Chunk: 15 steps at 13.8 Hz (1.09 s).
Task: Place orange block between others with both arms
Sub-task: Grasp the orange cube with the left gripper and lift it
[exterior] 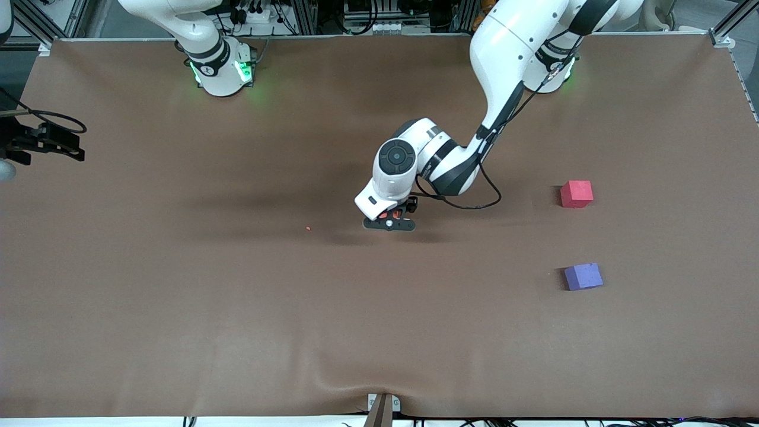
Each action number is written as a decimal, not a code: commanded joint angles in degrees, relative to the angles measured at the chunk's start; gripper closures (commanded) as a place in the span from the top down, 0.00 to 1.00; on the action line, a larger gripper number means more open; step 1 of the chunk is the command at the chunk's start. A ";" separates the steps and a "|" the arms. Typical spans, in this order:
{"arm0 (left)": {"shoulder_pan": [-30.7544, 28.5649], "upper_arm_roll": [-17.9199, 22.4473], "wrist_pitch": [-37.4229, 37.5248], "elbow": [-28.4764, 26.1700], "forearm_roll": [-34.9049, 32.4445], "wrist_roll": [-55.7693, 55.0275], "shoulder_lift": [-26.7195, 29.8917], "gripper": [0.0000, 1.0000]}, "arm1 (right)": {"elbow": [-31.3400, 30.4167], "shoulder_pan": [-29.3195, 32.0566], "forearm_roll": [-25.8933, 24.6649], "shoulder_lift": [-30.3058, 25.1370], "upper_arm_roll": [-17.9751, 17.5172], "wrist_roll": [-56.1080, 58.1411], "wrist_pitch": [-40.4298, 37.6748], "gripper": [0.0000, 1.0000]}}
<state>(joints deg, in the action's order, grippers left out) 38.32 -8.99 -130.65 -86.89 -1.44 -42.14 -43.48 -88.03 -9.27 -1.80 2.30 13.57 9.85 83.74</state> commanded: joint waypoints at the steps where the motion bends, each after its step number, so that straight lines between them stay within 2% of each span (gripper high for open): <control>1: 1.23 0.72 -0.66 1.64 -1.20 0.13 -1.60 0.68 | 0.93 -0.13 0.92 0.16 0.14 0.79 -0.07 1.00; 3: 1.14 0.64 -0.66 1.64 -3.21 0.22 -1.87 0.56 | 0.84 1.18 1.62 0.08 -0.91 0.78 0.37 1.00; 4: 1.14 0.64 -0.66 1.64 -4.18 0.30 -2.04 0.46 | 0.75 2.14 2.58 0.08 -1.70 0.79 0.89 1.00; 6: 1.05 0.64 -0.66 1.64 -4.72 0.31 -2.13 0.08 | 0.49 6.17 2.95 -0.10 -5.64 0.79 2.30 1.00; 7: 0.79 0.64 -0.66 1.64 -4.72 0.13 -1.61 0.00 | 0.23 8.63 2.95 -0.19 -8.27 0.79 2.39 1.00; 9: -0.26 1.07 -0.14 1.55 -4.72 -0.05 0.76 0.00 | -0.04 11.29 2.95 -0.27 -11.10 0.52 3.00 1.00; 15: -11.32 0.64 11.97 1.02 -4.11 5.30 11.74 0.00 | -1.27 11.29 2.95 -0.63 -11.37 -4.22 4.68 1.00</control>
<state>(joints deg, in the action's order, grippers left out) 30.56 -7.43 -122.83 -84.11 -4.83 -38.89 -36.30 -88.47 0.48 0.35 2.32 3.56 6.85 87.89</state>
